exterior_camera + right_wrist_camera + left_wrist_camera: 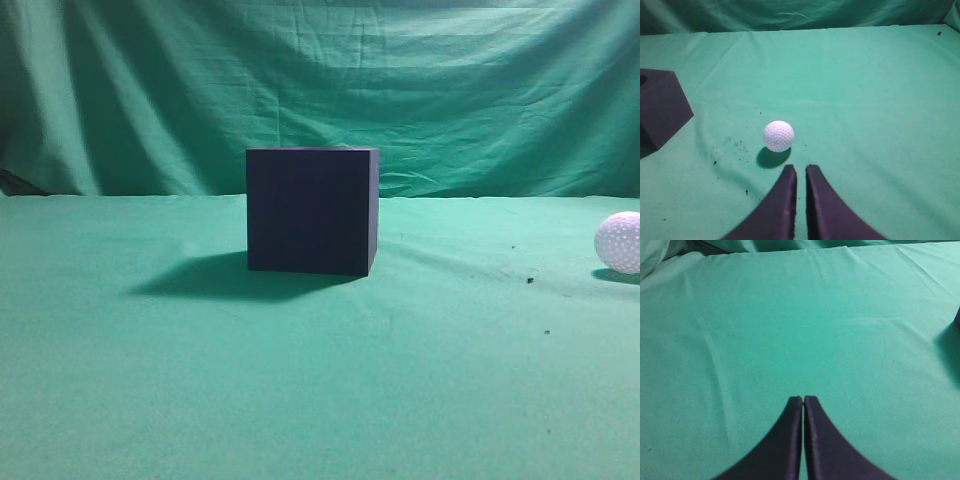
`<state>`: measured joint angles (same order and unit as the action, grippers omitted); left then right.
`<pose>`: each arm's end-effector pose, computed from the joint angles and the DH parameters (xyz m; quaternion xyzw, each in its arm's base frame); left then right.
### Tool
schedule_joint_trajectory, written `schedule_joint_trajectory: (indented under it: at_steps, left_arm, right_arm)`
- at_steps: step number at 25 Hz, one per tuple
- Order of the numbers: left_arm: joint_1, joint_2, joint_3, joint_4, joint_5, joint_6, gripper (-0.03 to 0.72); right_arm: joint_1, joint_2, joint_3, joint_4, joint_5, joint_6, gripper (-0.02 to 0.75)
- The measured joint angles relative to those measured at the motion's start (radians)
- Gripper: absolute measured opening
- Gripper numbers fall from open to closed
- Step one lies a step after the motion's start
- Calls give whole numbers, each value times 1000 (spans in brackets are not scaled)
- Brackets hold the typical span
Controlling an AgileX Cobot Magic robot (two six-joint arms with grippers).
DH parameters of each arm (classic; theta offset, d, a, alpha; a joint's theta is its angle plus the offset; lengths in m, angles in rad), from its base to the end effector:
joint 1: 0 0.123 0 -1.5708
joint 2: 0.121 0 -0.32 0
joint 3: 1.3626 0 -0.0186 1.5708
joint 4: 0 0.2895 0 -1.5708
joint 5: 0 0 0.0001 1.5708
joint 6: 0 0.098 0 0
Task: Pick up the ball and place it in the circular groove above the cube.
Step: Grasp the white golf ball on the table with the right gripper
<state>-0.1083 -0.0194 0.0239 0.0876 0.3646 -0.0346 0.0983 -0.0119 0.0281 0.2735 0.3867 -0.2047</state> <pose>0.0627 -0.0037 0.1707 0.0527 0.7973 -0.0059 0.6013 0.0611 0.0161 0.1678 -0.0498 0.8036 0.0847 0.5870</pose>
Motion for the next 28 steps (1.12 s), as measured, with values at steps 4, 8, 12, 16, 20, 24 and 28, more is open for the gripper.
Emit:
schedule_joint_trajectory:
  at_steps: [4, 8, 12, 16, 20, 24, 28]
  left_arm:
    - [0, 0, 0, 0, 0, 0, 0]
    - [0, 0, 0, 0, 0, 0, 0]
    - [0, 0, 0, 0, 0, 0, 0]
    - [0, 0, 0, 0, 0, 0, 0]
    - [0, 0, 0, 0, 0, 0, 0]
    - [0, 0, 0, 0, 0, 0, 0]
    - [0, 0, 0, 0, 0, 0, 0]
  right_arm:
    - [0, 0, 0, 0, 0, 0, 48]
    - [0, 0, 0, 0, 0, 0, 48]
    - [0, 0, 0, 0, 0, 0, 48]
    - [0, 0, 0, 0, 0, 0, 48]
    - [0, 0, 0, 0, 0, 0, 48]
    - [0, 0, 0, 0, -9, 0, 48]
    - [0, 0, 0, 91, -140, 2, 48]
